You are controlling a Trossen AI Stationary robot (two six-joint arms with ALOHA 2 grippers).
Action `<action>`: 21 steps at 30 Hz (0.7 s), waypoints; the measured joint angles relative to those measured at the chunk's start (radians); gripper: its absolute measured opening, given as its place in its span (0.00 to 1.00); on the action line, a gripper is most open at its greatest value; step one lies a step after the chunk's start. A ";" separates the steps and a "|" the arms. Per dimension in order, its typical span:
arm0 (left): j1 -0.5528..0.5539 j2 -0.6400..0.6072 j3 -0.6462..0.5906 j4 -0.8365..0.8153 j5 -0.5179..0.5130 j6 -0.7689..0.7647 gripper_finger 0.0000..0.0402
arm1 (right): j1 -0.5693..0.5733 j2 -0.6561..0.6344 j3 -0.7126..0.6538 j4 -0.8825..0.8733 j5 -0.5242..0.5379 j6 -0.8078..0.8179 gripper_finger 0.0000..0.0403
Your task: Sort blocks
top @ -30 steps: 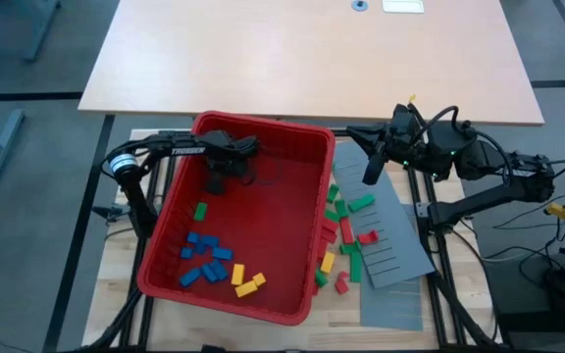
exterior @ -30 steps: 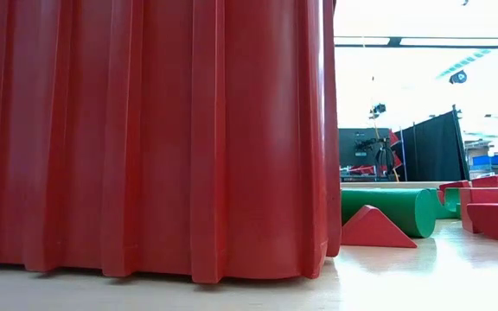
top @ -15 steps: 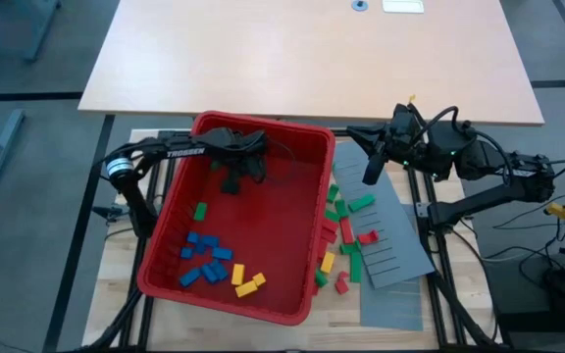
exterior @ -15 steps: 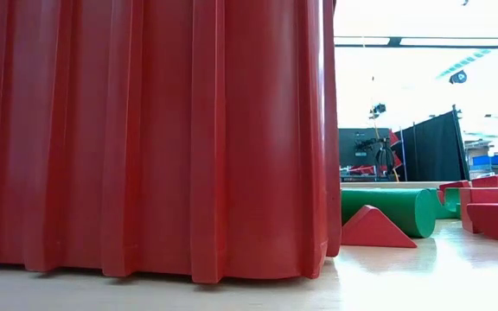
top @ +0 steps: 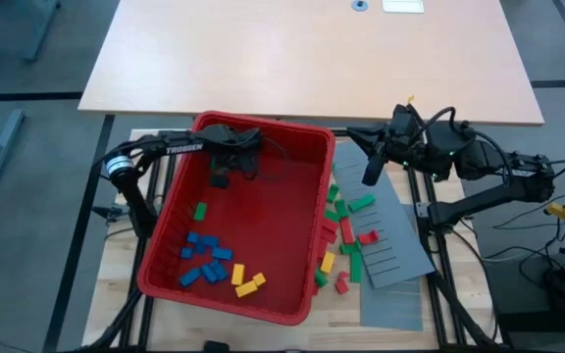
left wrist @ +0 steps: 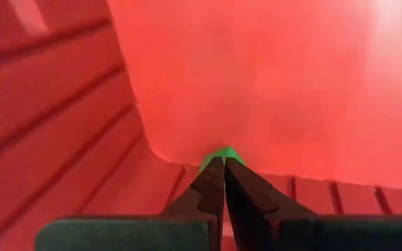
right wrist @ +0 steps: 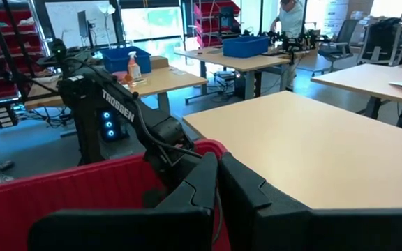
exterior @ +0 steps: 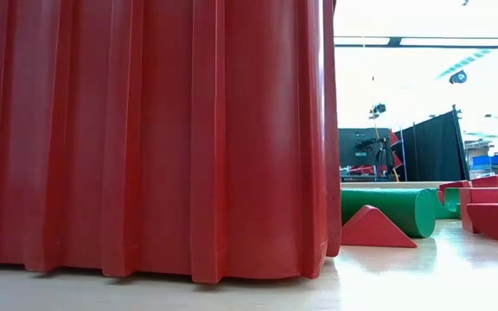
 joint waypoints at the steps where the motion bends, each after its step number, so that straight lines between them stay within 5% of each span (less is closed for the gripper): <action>1: 0.005 0.000 -0.006 -0.005 -0.003 -0.005 0.00 | 0.000 0.000 0.000 -0.002 0.000 0.000 0.00; 21: 0.154 0.006 -0.097 -0.001 0.000 -0.030 0.00 | 0.000 0.000 0.000 -0.014 -0.001 0.003 0.00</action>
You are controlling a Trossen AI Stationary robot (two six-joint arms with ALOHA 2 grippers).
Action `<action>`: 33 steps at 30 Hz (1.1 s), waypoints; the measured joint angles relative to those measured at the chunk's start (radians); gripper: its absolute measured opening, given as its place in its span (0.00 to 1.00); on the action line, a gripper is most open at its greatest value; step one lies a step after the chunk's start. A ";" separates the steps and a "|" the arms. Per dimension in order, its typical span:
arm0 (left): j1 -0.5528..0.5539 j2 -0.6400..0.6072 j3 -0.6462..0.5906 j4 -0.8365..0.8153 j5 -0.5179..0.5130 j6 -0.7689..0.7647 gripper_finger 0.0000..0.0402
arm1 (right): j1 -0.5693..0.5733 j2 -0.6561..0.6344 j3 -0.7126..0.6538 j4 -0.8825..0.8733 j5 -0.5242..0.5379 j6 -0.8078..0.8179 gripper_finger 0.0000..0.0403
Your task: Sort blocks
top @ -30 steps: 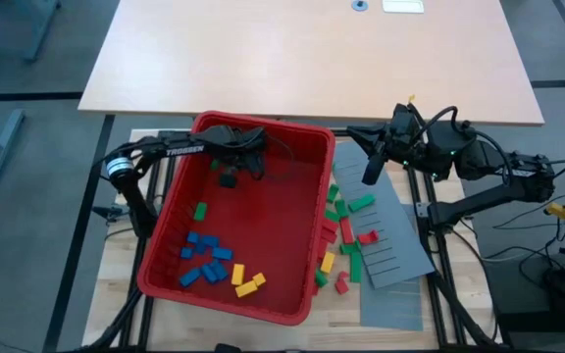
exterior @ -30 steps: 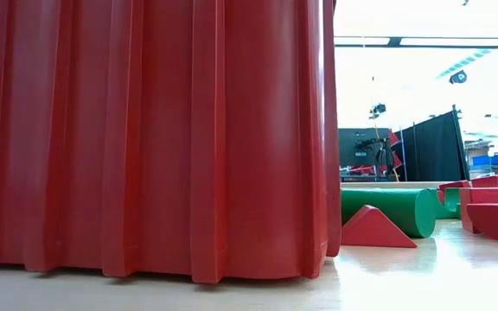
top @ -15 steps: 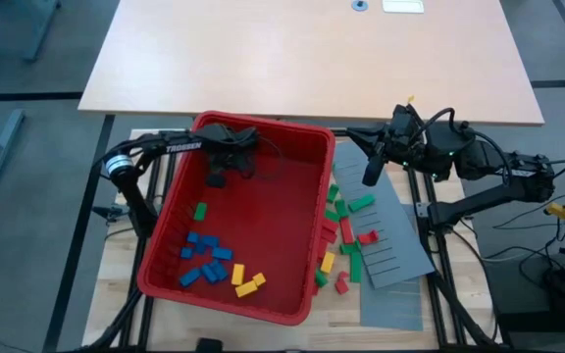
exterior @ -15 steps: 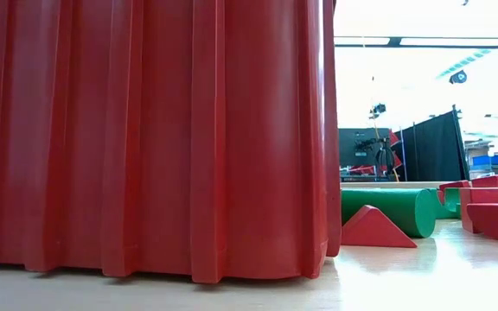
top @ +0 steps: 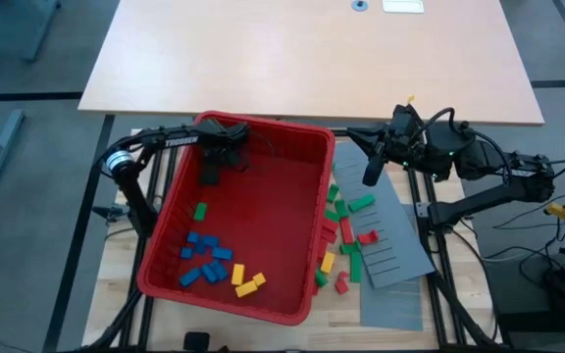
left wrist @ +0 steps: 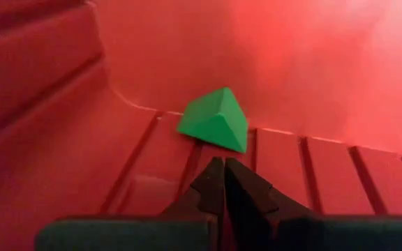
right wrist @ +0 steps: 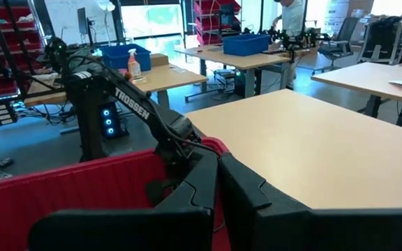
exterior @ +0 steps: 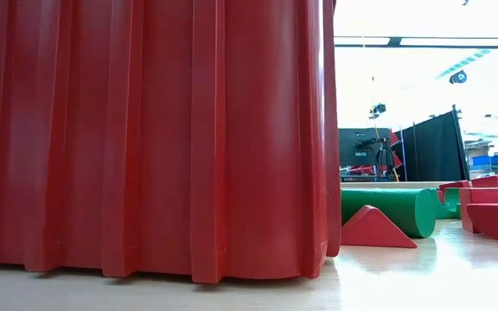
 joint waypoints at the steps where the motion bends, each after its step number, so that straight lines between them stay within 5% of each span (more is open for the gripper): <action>1: 0.007 0.004 -0.005 0.000 0.013 0.000 0.00 | 0.000 0.000 0.000 0.000 0.000 0.000 0.00; 17: -0.028 0.039 -0.049 0.095 0.137 0.008 0.00 | 0.000 0.000 0.000 0.000 0.000 0.001 0.00; 24: -0.169 0.039 -0.028 0.113 0.236 0.004 0.00 | 0.000 0.000 0.000 0.000 0.004 0.008 0.00; 33: -0.386 0.033 0.046 0.147 0.203 -0.002 0.00 | 0.000 0.000 0.000 -0.001 0.028 0.007 0.00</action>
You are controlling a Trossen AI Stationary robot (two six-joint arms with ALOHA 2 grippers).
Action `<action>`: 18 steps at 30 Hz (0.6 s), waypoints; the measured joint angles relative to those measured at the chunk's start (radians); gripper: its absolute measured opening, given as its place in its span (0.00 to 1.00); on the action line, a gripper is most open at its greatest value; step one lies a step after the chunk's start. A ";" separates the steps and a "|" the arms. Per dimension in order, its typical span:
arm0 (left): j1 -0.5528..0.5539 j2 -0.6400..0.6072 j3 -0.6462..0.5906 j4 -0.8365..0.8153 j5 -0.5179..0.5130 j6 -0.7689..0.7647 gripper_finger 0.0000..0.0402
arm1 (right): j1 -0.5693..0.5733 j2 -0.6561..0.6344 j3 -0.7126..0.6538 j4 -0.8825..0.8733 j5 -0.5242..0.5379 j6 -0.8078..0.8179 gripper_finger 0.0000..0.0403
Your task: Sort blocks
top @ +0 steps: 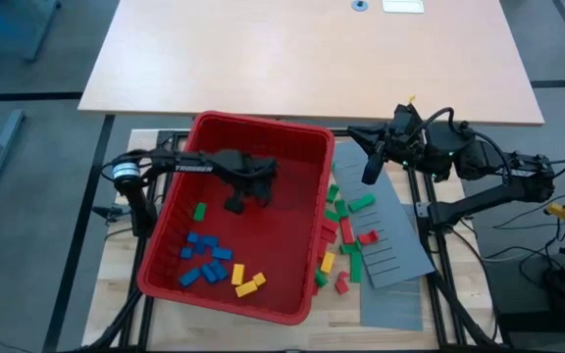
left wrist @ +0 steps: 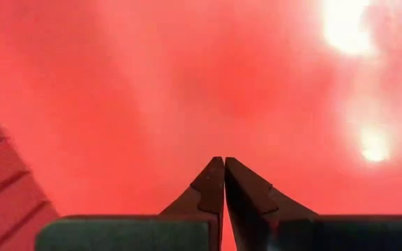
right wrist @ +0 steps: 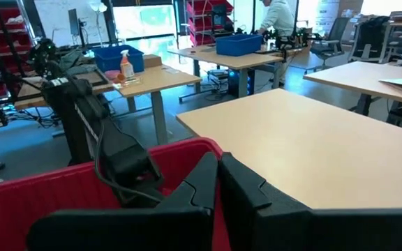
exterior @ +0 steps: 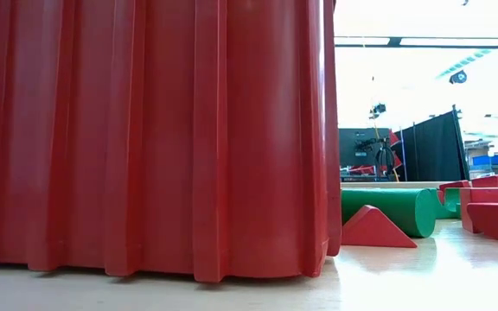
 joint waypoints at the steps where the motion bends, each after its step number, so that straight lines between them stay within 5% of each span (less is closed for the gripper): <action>1: -0.001 0.000 0.004 0.007 -0.011 -0.009 0.00 | 0.000 0.000 0.000 0.000 0.000 0.000 0.00; 18: 0.301 -0.021 0.007 -0.006 -0.120 -0.152 0.00 | 0.000 0.000 -0.001 -0.027 -0.004 0.027 0.00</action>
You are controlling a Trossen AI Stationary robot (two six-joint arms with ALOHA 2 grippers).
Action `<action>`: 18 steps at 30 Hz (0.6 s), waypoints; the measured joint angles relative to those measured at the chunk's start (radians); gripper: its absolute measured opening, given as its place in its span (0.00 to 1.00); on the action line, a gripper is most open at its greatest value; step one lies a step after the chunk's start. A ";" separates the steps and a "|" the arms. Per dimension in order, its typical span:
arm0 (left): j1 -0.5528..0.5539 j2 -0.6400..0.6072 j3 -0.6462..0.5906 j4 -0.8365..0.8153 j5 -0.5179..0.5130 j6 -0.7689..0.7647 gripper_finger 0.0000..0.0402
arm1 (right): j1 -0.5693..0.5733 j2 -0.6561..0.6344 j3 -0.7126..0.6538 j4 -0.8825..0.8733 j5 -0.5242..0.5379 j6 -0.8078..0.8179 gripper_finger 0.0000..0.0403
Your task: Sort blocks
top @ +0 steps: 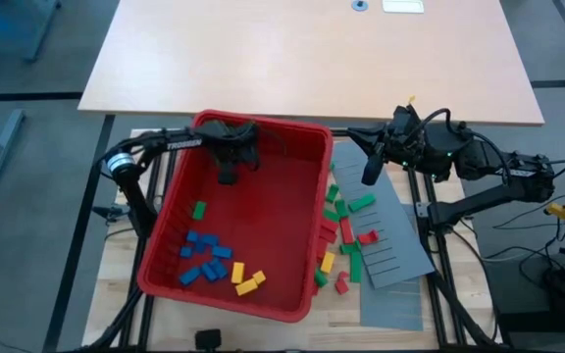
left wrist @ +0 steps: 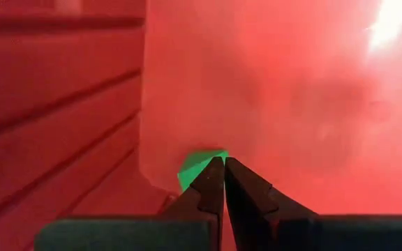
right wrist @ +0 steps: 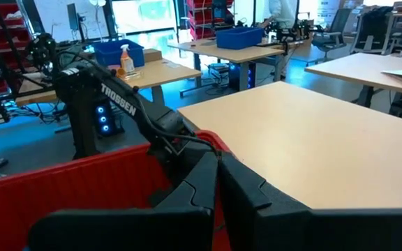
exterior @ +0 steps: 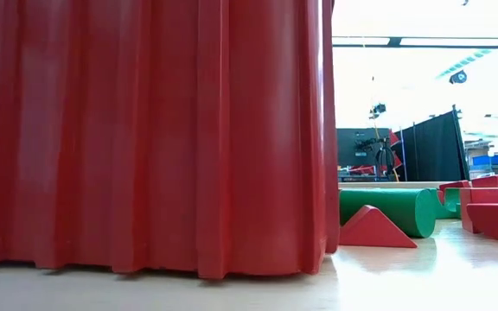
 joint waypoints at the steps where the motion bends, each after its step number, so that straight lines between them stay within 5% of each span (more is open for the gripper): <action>1: 0.012 -0.002 -0.001 -0.004 -0.006 -0.012 0.00 | 0.000 0.000 0.000 0.000 0.000 0.000 0.00; 13: 0.061 -0.014 0.005 -0.015 -0.180 -0.127 0.00 | 0.000 0.000 0.000 -0.003 0.000 -0.006 0.00; 18: 0.025 -0.065 0.007 -0.023 -0.180 -0.045 0.00 | 0.000 0.000 0.000 -0.003 0.001 -0.027 0.00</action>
